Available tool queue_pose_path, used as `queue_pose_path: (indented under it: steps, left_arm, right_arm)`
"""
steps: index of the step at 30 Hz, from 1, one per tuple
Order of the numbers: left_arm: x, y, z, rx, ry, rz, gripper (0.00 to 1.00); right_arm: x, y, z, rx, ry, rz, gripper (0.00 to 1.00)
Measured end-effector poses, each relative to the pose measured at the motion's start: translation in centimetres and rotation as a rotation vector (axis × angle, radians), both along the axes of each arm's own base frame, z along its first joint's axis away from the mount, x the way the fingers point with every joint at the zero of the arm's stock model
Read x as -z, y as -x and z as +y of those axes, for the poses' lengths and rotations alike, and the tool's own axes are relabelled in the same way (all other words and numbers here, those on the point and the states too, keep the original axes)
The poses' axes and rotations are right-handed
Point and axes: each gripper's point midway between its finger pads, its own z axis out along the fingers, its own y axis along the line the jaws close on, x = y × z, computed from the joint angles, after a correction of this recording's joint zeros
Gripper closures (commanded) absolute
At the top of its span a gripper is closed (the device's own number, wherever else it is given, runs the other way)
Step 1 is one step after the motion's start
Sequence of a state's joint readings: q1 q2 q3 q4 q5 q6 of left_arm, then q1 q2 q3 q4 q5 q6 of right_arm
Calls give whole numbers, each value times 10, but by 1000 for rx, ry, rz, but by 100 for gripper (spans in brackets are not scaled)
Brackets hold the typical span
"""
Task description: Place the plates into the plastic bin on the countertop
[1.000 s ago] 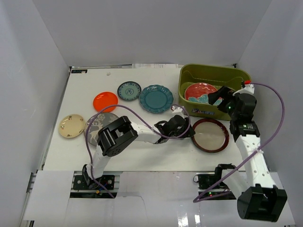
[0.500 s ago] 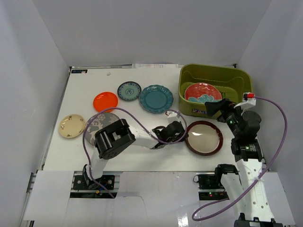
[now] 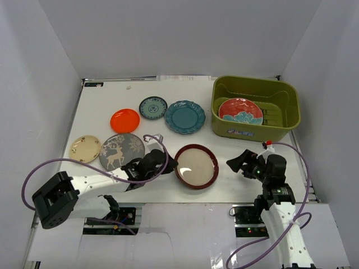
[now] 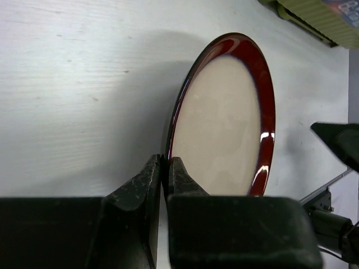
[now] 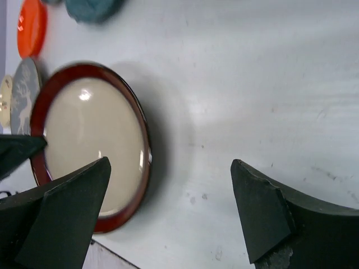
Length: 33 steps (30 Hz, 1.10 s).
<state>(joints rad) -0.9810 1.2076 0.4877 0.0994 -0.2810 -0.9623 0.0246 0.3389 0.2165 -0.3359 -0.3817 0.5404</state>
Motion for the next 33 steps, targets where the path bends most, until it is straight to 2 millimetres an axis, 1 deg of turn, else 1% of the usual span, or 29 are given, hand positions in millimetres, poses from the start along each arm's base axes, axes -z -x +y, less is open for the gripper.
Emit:
queue_pose_path:
  steps: [3,5,8,13,14,15,17,18,19,20,22,23,24,26,27,28,29,30,31,32,33]
  left_arm:
    - [8,2,21,-35,5,12,100]
    - [17,6,28,-41,-1,33,100]
    - [21,9,28,-31,9,54,100]
    - [16,12,17,12,59,52,100]
    - [14,13,14,22,70,52,100]
    - [12,13,12,32,82,50,100]
    - [8,14,7,50,103,47,100]
    - [7,15,6,58,111,47,100]
    - [5,16,4,67,120,47,100]
    - [3,17,3,73,127,45,100]
    - [-1,18,2,84,134,39,100]
    - [-1,19,3,91,128,38,100]
    - [-1,20,5,97,121,35,99]
    - [-4,20,8,100,112,28,80]
    - [-8,21,9,106,108,24,70]
    - [-14,21,9,109,110,18,48]
    - [-22,20,9,119,108,4,40]
    - [-37,19,6,129,118,-20,35]
    - [-52,17,5,135,126,-46,28]
    - [-70,16,5,142,135,-76,24]
    - [-92,14,6,144,152,-119,20]
  right_arm:
    - [30,16,10,-49,-38,91,2]
    - [43,26,18,-88,-66,142,2]
    - [42,33,34,-167,-106,149,1]
    - [42,42,57,-275,-138,160,1]
    - [42,42,60,-289,-143,164,7]
    - [42,43,64,-303,-145,168,9]
    - [43,43,71,-317,-151,182,19]
    - [43,43,73,-318,-154,185,32]
    - [43,43,75,-323,-158,182,49]
    - [42,43,78,-326,-165,179,72]
    - [39,41,80,-311,-188,177,83]
    - [39,40,80,-299,-197,181,92]
    - [36,39,80,-290,-206,179,92]
    - [30,37,82,-280,-224,180,92]
    - [24,34,82,-277,-226,173,92]
    - [15,31,83,-275,-227,161,92]
    - [6,26,83,-271,-227,143,92]
    - [-5,22,84,-269,-227,127,92]
    - [-20,16,85,-264,-227,102,92]
    - [-37,10,86,-260,-226,70,92]
    - [-60,3,87,-258,-222,36,92]
